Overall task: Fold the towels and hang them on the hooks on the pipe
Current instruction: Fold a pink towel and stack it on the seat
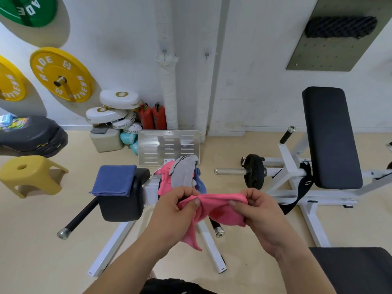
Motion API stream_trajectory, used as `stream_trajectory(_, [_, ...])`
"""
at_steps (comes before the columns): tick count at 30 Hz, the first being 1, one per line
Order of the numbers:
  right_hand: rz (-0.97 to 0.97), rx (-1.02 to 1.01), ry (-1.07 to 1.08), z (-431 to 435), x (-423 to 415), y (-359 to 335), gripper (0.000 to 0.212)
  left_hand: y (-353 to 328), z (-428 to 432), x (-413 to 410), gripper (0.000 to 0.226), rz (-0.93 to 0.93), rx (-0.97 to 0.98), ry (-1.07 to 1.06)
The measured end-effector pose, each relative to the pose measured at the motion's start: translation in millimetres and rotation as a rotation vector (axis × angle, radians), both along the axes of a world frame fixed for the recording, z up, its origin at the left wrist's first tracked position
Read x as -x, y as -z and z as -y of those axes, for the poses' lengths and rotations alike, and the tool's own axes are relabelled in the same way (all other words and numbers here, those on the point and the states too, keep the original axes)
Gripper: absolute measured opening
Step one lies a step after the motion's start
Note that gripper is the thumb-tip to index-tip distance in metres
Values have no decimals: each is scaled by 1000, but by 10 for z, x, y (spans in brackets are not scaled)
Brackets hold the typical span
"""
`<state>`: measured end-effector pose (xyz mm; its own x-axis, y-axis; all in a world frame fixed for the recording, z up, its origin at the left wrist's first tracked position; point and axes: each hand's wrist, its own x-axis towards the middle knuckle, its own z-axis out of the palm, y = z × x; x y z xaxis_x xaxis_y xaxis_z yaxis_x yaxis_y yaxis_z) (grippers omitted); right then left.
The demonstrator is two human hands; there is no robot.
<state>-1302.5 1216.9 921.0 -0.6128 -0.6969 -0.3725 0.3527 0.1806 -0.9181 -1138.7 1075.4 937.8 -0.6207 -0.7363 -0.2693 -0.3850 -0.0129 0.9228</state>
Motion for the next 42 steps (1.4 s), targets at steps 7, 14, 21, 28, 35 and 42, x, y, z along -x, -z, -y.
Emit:
stream_trajectory(7, [96, -15, 89, 167, -217, 46, 16, 150, 24, 22, 20, -169, -439, -291])
stream_trajectory(14, [-293, -55, -43, 298, -455, -43, 23, 31, -237, 88, 18, -300, -495, -121])
stream_trajectory(21, [-287, -60, 32, 329, -538, -64, 19, 65, -136, 30, 19, -227, -329, -276])
stream_trajectory(28, [-308, -27, -5, 360, -627, -106, 21, 43, -175, -13, 23, -239, -306, -222])
stream_trajectory(35, [-293, -34, -148, 362, -654, -132, 49, -10, -172, -70, 28, -287, -251, -142])
stream_trajectory(42, [-572, -71, -95, 318, -532, -139, 40, 10, -17, -148, 25, -171, -49, -27])
